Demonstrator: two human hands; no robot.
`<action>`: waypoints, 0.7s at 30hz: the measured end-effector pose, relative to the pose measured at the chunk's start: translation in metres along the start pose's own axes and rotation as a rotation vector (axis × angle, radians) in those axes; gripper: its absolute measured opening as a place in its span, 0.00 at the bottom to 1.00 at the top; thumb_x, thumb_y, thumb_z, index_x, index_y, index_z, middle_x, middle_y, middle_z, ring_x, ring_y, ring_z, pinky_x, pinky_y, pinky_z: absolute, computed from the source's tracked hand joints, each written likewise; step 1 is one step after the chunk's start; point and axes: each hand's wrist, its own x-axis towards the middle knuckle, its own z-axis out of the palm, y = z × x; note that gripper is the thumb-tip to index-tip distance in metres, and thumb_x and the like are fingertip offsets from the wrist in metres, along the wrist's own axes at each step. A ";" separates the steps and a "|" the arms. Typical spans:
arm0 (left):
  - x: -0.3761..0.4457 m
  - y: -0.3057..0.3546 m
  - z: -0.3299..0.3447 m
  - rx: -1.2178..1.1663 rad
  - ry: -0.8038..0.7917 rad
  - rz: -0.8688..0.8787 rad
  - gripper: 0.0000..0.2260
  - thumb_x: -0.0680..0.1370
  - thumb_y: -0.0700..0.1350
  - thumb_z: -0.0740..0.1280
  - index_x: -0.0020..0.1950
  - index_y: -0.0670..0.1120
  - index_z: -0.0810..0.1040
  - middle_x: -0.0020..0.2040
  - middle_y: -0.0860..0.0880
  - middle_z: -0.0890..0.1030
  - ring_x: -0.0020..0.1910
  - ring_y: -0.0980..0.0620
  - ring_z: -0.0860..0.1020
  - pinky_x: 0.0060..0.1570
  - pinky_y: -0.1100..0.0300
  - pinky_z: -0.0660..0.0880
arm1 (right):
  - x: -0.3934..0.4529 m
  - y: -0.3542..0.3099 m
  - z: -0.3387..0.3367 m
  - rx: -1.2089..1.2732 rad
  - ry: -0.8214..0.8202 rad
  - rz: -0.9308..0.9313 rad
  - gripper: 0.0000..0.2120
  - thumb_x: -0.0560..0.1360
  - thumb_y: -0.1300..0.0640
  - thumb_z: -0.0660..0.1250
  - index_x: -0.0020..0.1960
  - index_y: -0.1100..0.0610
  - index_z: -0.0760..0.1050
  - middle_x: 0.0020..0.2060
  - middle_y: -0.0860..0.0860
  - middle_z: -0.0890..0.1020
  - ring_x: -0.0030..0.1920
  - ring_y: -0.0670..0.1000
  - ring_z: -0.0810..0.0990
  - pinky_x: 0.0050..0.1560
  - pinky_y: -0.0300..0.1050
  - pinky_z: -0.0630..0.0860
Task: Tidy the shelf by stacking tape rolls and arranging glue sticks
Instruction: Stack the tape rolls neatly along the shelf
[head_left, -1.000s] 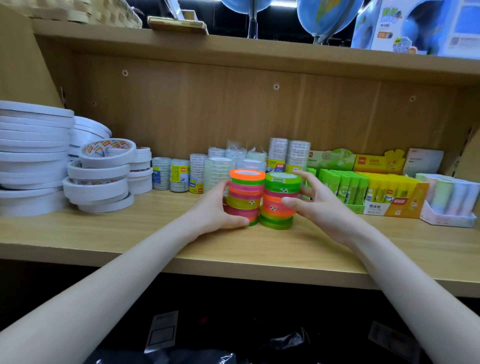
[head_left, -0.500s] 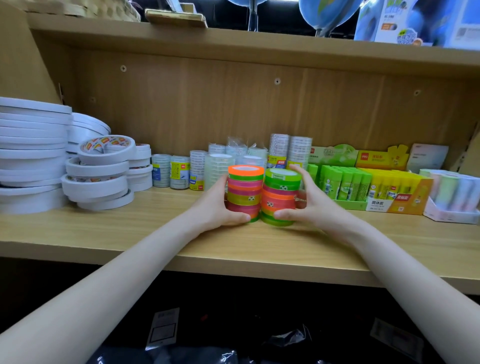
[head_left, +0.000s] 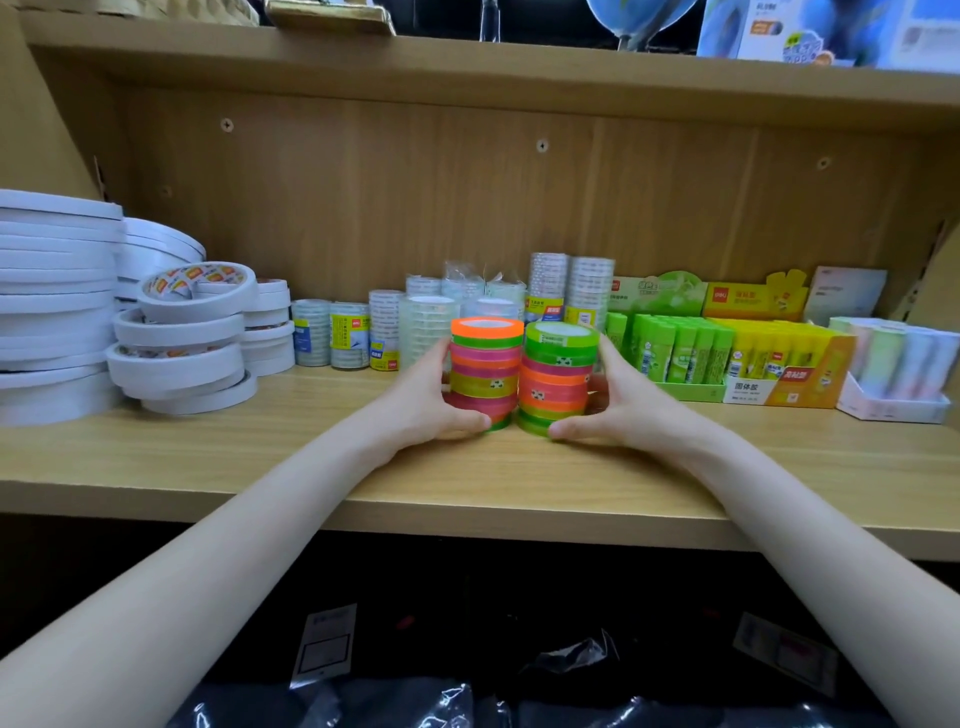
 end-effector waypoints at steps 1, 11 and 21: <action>0.000 -0.001 0.000 0.013 0.008 -0.001 0.36 0.69 0.40 0.74 0.72 0.50 0.59 0.60 0.51 0.71 0.56 0.56 0.69 0.52 0.63 0.65 | 0.001 0.002 0.000 -0.004 0.008 0.007 0.53 0.64 0.60 0.77 0.76 0.48 0.45 0.66 0.48 0.72 0.61 0.45 0.72 0.65 0.41 0.67; 0.005 -0.005 -0.003 0.049 0.010 -0.029 0.39 0.65 0.44 0.78 0.71 0.51 0.62 0.66 0.48 0.72 0.62 0.51 0.71 0.58 0.60 0.68 | 0.006 0.008 -0.002 -0.098 0.049 0.008 0.51 0.60 0.57 0.80 0.73 0.46 0.54 0.61 0.50 0.78 0.60 0.49 0.77 0.65 0.50 0.71; 0.001 -0.005 -0.010 -0.095 -0.052 -0.098 0.38 0.68 0.40 0.75 0.72 0.53 0.59 0.64 0.45 0.74 0.59 0.52 0.74 0.58 0.58 0.69 | 0.002 0.004 -0.011 -0.032 -0.019 0.054 0.49 0.65 0.61 0.76 0.75 0.47 0.49 0.58 0.49 0.78 0.57 0.48 0.78 0.64 0.48 0.70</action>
